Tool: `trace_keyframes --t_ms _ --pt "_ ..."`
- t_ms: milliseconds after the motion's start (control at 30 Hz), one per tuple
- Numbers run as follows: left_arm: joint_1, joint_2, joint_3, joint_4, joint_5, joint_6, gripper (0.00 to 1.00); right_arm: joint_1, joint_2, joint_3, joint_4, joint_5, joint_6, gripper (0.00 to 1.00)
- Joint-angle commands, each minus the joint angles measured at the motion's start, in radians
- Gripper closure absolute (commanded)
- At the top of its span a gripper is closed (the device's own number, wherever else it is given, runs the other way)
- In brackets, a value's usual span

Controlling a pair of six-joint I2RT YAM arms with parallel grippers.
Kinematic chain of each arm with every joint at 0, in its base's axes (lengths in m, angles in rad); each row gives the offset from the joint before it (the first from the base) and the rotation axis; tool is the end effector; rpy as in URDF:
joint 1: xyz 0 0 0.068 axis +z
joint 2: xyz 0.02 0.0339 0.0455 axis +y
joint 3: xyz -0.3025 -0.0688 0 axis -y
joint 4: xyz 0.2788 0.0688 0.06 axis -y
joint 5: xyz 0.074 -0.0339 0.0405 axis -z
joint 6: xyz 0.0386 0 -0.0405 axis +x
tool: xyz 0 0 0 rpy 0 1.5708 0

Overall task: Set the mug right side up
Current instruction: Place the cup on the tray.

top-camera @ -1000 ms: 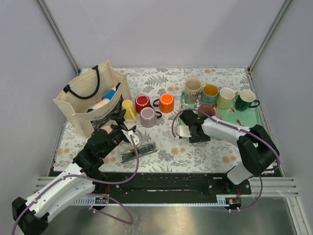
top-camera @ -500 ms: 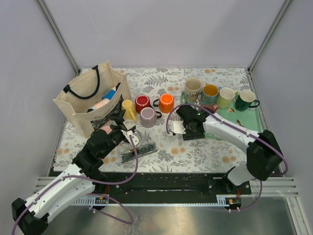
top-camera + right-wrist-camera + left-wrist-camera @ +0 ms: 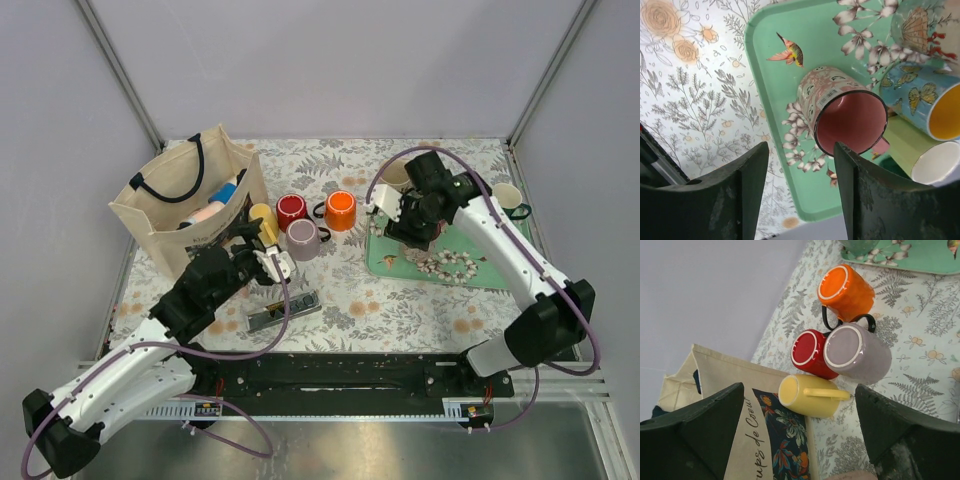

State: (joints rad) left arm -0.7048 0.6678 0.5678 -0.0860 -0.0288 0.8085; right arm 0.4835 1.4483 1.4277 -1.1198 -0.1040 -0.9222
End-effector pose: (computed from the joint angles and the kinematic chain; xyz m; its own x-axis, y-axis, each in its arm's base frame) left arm 0.1352 -0.1135 0.3119 0.3555 0.6467 -0.6748 0.5342 0.4518 0.7145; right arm 0.2725 0.1476 0.3658 -0.0870 -0.9409 -0.3272 -0.9437 0.1831 -0.2755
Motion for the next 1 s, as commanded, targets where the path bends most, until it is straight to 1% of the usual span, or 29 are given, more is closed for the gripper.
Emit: trace_keyframes --t_ms 0,67,200,367,467,600,633,700,733,800,967 --pt "0.004 0.041 0.093 -0.075 0.065 -0.100 0.04 -0.104 0.078 0.057 -0.072 -0.173 0.056 0.37" --pt "0.002 0.056 0.112 -0.115 0.111 -0.144 0.04 -0.126 0.095 0.022 -0.032 -0.203 0.065 0.36" --pt "0.002 0.070 0.139 -0.162 0.182 -0.215 0.04 -0.128 0.115 -0.055 0.049 -0.214 0.095 0.37" --pt "0.002 0.085 0.150 -0.176 0.194 -0.210 0.04 -0.126 0.175 -0.073 0.121 -0.215 0.146 0.47" --pt "0.005 0.088 0.155 -0.176 0.199 -0.204 0.04 -0.126 0.204 -0.069 0.147 -0.191 0.178 0.49" --pt "0.011 0.087 0.152 -0.178 0.194 -0.192 0.04 -0.128 0.198 -0.101 0.201 -0.169 0.207 0.51" --pt "0.011 0.087 0.150 -0.178 0.193 -0.192 0.04 -0.126 0.198 -0.105 0.210 -0.163 0.221 0.53" --pt "0.013 0.087 0.150 -0.178 0.194 -0.190 0.04 -0.126 0.207 -0.108 0.210 -0.157 0.233 0.60" --pt "0.014 0.088 0.149 -0.178 0.193 -0.189 0.04 -0.128 0.207 -0.107 0.209 -0.157 0.240 0.61" --pt "0.013 0.088 0.152 -0.178 0.194 -0.189 0.04 -0.128 0.198 -0.098 0.193 -0.169 0.246 0.61" --pt "0.014 0.088 0.162 -0.208 0.179 -0.158 0.04 -0.128 0.106 -0.044 0.156 -0.195 0.289 0.51"
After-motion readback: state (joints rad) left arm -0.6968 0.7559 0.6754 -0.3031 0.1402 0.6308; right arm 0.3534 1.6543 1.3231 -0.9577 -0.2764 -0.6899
